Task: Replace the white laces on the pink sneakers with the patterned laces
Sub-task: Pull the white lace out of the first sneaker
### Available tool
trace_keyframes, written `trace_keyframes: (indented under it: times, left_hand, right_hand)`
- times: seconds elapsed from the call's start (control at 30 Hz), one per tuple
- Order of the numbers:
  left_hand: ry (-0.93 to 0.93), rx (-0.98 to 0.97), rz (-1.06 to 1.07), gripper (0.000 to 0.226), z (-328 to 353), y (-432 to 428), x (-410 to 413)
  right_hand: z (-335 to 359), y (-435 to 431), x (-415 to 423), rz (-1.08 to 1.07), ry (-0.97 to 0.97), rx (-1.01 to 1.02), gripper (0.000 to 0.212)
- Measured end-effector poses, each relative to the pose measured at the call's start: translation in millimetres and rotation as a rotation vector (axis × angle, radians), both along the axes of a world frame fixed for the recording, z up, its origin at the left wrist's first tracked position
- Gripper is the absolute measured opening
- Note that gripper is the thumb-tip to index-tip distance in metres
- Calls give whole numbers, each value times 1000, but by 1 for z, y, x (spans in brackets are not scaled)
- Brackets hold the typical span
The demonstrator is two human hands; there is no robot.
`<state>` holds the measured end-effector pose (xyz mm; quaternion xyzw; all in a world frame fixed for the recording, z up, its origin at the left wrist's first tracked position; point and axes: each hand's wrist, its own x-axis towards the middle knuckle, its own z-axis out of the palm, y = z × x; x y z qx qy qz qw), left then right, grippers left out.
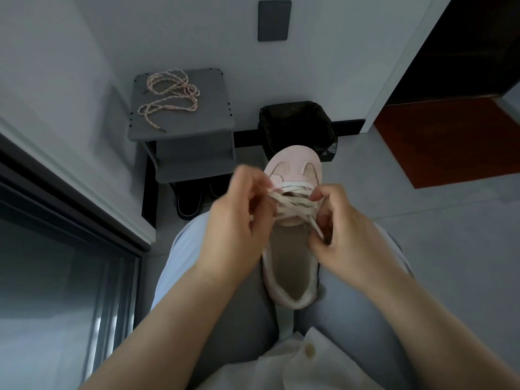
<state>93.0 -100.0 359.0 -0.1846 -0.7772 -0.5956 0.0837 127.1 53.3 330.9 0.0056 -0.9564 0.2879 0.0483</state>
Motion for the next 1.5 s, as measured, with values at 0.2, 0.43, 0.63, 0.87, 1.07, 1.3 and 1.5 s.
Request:
trace_keyframes:
  times: [0.2,0.43,0.63,0.87,1.07,1.3,1.5]
  left_hand:
    - [67,-223,415,23,-54,-149,-153]
    - [-30,-567,-217,9,13,-33,-62]
    - [-172,-495,-274,18,-26,-3,-44]
    - [-204,-552,-272,19,-25,-5,-46]
    - [-225,-619,-417,20,-20,-6,-51]
    - [-206,-660,-449,15,-5,-8,-64]
    - [-145,-696,-478,18,4,-6,-66]
  right_hand:
    - [3,0,-3,-82,-65,-41,37]
    - [1,2,-8,-75,195,-38,12]
    - [21,14,0,-49,164,-192,18]
    - [56,20,-10,-11,-114,-577,27]
    - [14,14,-22,-184,-152,-120,11]
    - [15,2,-22,-132,-130,-44,14]
    - [21,3,-30,-136,-182,-366,19]
